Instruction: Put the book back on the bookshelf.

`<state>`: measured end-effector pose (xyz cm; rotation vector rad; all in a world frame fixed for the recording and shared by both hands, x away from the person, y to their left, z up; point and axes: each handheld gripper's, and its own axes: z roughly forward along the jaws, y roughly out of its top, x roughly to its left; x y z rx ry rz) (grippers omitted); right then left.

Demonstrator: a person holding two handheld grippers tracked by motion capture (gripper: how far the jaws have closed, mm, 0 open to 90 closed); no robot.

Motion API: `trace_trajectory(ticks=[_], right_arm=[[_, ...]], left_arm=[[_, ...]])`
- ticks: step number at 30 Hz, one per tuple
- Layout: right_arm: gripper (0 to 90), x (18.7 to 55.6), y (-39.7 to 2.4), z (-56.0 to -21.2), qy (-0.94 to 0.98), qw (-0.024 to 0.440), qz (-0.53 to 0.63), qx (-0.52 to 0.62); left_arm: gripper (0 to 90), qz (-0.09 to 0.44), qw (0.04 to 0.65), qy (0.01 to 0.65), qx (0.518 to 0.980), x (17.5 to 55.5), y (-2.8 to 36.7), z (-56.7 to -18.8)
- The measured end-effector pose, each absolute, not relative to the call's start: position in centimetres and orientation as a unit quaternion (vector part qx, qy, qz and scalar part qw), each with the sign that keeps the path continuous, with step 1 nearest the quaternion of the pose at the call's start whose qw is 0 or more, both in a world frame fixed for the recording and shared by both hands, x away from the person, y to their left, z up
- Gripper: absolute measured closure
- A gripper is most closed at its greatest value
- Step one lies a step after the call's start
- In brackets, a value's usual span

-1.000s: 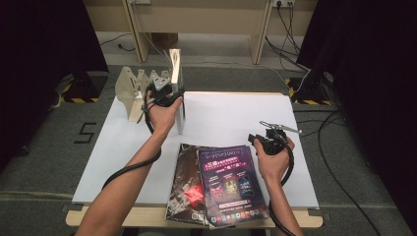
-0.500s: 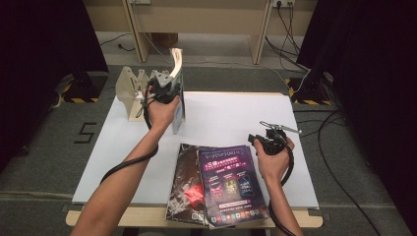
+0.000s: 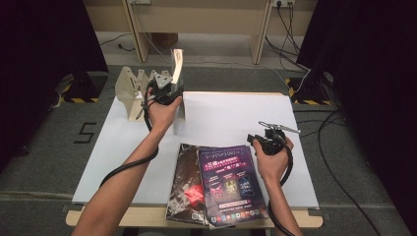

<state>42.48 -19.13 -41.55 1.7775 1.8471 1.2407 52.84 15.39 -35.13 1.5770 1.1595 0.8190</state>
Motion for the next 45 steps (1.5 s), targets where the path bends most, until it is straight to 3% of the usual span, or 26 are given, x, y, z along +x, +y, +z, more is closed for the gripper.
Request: trace_trajectory(ticks=[6, 17, 45], right_arm=[[65.6, 42.4, -19.2, -41.6, 0.64, 0.145, 0.431, 0.619], [65.4, 42.4, -19.1, -41.5, 0.641, 0.145, 0.43, 0.619], [65.3, 42.6, -18.5, -40.8, 0.648, 0.145, 0.426, 0.615]], left_arm=[[51.2, 0.323, 0.497, 0.478, 0.648, 52.5, 15.5, -35.0], [44.2, 0.314, 0.501, 0.471, 0.654, 51.8, 15.7, -35.5], [37.3, 0.273, 0.518, 0.472, 0.659, 48.7, 17.0, -36.6]])
